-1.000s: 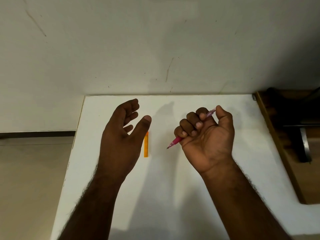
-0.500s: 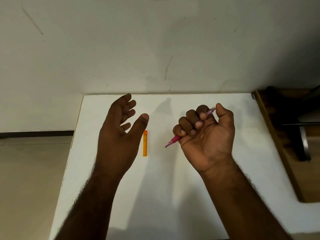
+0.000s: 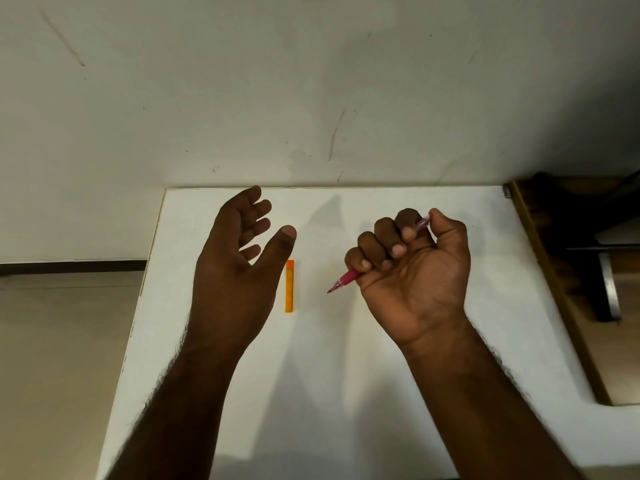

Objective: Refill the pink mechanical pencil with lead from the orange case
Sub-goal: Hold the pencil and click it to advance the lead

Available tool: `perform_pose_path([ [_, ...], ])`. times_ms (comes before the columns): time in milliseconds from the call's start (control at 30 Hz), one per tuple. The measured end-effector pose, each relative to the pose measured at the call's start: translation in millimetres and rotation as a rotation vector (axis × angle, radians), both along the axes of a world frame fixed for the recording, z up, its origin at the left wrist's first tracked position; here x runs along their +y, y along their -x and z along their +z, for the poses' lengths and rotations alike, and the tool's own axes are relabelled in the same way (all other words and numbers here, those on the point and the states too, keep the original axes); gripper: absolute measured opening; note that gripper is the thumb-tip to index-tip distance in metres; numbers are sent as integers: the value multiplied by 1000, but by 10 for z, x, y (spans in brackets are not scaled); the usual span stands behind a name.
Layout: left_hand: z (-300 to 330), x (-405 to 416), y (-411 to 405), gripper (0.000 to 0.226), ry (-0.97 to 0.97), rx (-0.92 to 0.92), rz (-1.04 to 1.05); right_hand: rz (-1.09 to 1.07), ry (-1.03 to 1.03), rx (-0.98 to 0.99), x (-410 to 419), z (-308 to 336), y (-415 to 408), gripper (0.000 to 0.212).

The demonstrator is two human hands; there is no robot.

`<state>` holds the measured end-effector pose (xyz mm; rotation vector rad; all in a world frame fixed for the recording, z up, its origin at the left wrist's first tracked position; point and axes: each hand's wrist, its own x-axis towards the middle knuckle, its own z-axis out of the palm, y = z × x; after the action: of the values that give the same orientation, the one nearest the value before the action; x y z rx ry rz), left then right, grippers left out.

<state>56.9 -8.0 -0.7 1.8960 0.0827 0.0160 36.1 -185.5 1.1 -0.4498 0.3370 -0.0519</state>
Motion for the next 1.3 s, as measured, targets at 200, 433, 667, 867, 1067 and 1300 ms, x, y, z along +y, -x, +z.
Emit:
perform_pose_path([
  [200, -6, 3, -2, 50, 15, 1, 1, -34, -24, 18, -28, -18, -8, 41],
  [433, 9, -1, 5, 49, 19, 2, 1, -50, -20, 13, -49, -29, -12, 36],
  [667, 19, 15, 9, 48, 16, 7, 0, -44, -13, 10, -22, -32, -28, 41],
  [867, 15, -3, -7, 47, 3, 15, -1, -58, 21, 20, -44, -28, -37, 40],
  [1067, 14, -3, -5, 46, 2, 20, 1, -44, 91, -19, -49, -6, -45, 41],
  [1300, 18, -37, 6, 46, -9, 16, -1, -33, 116, -38, -66, 24, -45, 44],
])
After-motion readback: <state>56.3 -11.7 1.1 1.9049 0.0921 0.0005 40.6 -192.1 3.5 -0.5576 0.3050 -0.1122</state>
